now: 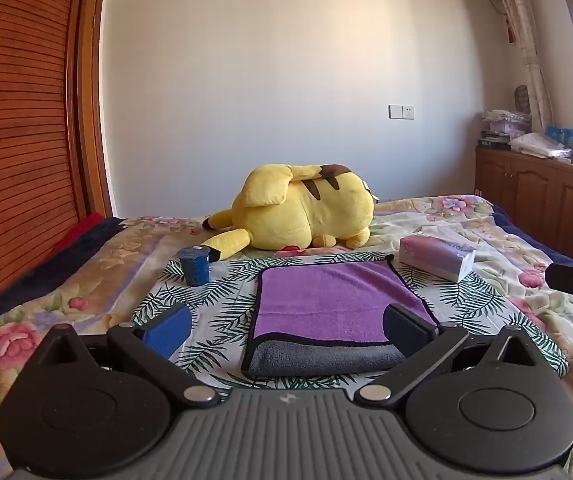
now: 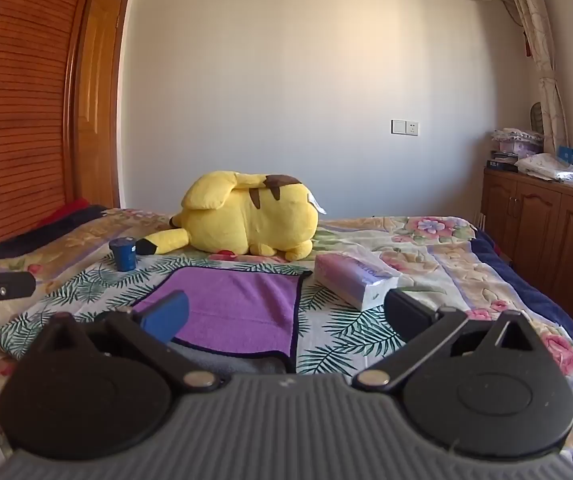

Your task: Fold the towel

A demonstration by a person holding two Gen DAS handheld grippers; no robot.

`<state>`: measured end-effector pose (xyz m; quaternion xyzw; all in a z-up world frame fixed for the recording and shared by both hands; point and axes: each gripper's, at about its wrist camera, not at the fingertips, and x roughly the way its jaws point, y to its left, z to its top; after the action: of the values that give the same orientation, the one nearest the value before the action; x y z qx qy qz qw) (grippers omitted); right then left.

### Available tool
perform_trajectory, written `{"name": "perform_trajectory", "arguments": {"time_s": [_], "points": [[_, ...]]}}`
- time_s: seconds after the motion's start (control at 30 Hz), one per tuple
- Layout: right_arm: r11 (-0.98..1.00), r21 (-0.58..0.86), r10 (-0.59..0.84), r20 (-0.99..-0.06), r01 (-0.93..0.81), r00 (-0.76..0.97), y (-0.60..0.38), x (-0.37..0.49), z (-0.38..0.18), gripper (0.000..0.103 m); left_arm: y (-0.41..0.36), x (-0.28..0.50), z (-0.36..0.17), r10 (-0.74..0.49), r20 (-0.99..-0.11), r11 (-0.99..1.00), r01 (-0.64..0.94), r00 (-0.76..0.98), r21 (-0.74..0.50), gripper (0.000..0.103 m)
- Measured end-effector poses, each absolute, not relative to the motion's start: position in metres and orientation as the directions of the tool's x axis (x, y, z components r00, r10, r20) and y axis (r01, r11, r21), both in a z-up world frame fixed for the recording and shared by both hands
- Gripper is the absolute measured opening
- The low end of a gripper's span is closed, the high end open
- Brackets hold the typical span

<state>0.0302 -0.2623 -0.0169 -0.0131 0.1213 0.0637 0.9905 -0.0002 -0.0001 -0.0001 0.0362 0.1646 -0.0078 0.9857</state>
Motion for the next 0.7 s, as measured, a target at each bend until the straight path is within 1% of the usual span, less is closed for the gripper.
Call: {"name": "perform_trajectory", "arguments": {"time_s": [0.7], "points": [[0.992,-0.007,0.123,-0.239,-0.129,0.963,-0.2631,0.0303,-0.0178,0.103,0.0026,0.0010,0.0019,0.000,-0.325,0.998,0.023,0.946,0.066,0.087]]}}
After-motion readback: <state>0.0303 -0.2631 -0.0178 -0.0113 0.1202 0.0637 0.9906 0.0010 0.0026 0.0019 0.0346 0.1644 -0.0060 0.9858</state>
